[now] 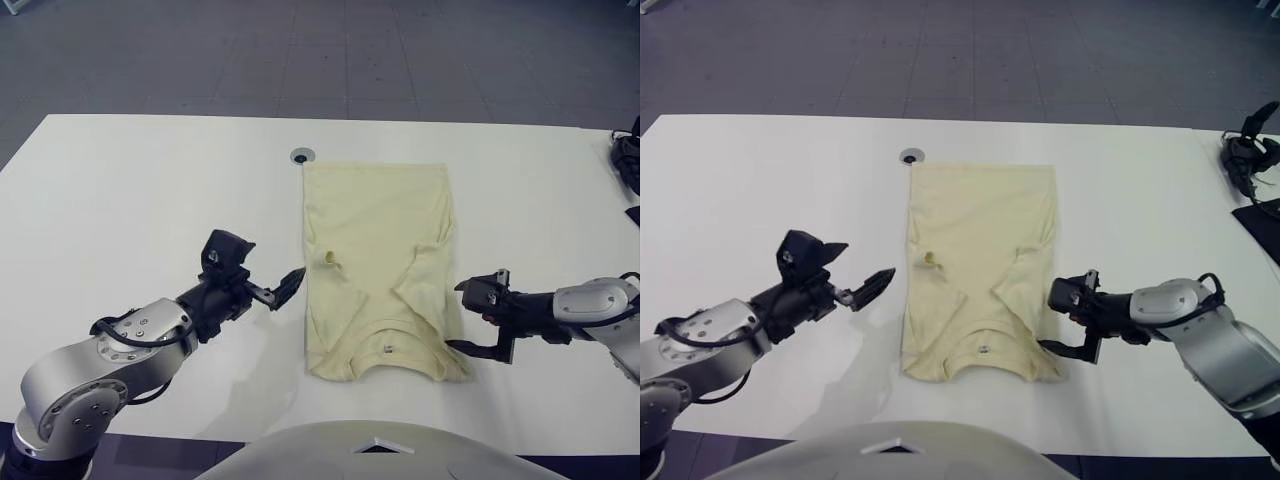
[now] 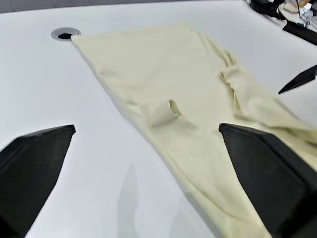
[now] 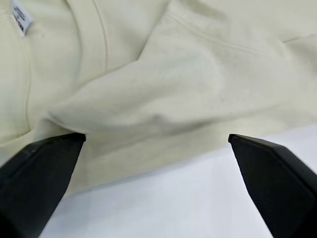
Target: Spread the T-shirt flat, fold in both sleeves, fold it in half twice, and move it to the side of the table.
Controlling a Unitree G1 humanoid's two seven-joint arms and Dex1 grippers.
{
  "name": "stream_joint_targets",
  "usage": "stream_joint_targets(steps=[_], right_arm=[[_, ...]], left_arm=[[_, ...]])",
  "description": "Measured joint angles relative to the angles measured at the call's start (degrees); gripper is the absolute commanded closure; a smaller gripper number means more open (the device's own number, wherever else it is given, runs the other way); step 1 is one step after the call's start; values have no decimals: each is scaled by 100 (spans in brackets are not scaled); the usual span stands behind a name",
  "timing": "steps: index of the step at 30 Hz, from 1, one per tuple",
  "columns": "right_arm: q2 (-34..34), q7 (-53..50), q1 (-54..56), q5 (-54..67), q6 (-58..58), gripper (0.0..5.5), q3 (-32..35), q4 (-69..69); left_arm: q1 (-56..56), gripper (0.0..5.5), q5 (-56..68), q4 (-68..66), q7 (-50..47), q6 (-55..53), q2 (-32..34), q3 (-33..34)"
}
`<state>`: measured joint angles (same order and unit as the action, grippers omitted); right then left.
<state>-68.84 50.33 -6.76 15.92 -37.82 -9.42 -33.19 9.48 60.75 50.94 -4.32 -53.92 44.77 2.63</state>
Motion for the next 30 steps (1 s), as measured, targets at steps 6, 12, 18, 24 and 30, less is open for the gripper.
stream_joint_targets(steps=[6, 12, 18, 24, 30], right_arm=[[362, 255, -29, -84, 1322, 12, 302, 501], [531, 1398, -694, 221, 3137, 12, 1270, 1878], [531, 2174, -1264, -349, 5807, 12, 1337, 3296], [929, 1971, -1574, -497, 6601, 12, 1249, 2971], [1176, 1609, -1947, -680, 6590, 113, 1127, 2464]], left_arm=[[704, 10, -1518, 246, 1099, 385, 807, -449], [1900, 10, -3500, 672, 2425, 1594, 1913, -1111], [1996, 10, -5416, 460, 2625, 2477, 1894, -2267], [1782, 10, -6840, 29, 2620, 3194, 1443, -3061], [1535, 115, -7482, -247, 2933, 3625, 1189, -3404]])
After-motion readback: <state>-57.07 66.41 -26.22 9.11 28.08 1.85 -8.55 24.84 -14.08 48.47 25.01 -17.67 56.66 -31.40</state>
